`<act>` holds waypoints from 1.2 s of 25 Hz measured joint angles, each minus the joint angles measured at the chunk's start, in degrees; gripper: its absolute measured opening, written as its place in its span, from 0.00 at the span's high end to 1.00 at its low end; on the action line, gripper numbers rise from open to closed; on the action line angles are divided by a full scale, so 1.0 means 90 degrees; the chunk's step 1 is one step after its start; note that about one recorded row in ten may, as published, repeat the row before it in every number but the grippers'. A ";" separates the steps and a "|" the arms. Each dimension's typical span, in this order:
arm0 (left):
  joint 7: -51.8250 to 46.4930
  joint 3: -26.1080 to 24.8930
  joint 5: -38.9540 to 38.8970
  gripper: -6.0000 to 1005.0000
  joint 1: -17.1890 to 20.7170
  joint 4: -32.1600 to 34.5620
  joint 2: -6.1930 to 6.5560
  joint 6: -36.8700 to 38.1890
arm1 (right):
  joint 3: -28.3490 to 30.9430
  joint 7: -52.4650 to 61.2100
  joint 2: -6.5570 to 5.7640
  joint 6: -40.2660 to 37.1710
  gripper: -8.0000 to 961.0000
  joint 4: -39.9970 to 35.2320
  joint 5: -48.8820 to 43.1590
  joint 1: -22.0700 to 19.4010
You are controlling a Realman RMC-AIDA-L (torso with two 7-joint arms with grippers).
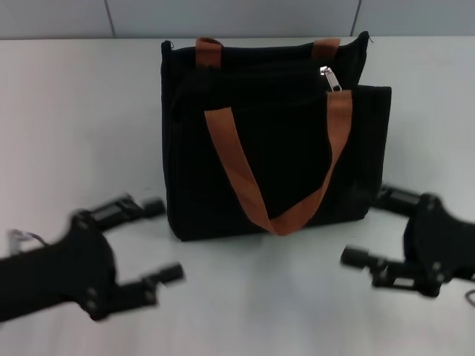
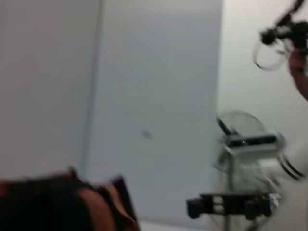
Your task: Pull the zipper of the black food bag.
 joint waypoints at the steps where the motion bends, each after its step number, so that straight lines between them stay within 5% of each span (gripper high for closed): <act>1: -0.0018 0.0001 0.0257 0.22 -0.0074 0.0000 -0.0045 -0.0058 | -0.0001 0.0000 0.0003 0.0015 0.20 0.0015 -0.0175 0.0033; 30: -0.0047 0.0250 0.1023 0.22 -0.0162 -0.0049 -0.0348 -0.0533 | -0.0181 -0.0006 0.0032 0.0644 0.20 0.0589 -0.0651 0.0277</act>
